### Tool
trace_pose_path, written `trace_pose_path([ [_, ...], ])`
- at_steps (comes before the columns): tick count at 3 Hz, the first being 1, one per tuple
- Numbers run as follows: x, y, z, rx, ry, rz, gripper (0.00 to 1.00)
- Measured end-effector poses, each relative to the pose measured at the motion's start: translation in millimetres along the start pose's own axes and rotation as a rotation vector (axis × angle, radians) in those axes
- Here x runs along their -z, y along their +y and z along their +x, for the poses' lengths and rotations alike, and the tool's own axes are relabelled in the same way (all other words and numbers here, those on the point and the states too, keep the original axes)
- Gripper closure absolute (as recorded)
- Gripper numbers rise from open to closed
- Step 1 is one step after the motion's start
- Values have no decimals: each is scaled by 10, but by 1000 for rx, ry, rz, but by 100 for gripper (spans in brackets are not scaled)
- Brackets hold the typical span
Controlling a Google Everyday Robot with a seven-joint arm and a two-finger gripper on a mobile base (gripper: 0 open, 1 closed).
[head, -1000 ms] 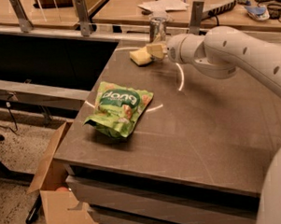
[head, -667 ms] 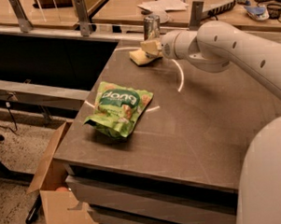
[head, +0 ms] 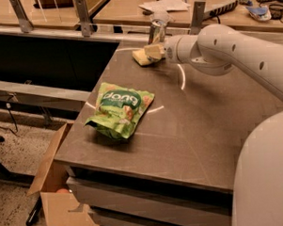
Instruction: Move redbull can near sponge
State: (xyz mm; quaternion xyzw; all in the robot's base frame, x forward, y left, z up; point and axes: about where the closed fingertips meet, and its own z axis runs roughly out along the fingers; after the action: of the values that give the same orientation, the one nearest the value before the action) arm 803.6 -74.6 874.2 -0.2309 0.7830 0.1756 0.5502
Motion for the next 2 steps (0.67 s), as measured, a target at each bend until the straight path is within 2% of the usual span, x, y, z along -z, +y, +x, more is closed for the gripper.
trace_pose_path([
  [1, 8, -9, 11, -2, 2, 3, 100],
  [2, 242, -189, 8, -7, -10, 50, 100],
])
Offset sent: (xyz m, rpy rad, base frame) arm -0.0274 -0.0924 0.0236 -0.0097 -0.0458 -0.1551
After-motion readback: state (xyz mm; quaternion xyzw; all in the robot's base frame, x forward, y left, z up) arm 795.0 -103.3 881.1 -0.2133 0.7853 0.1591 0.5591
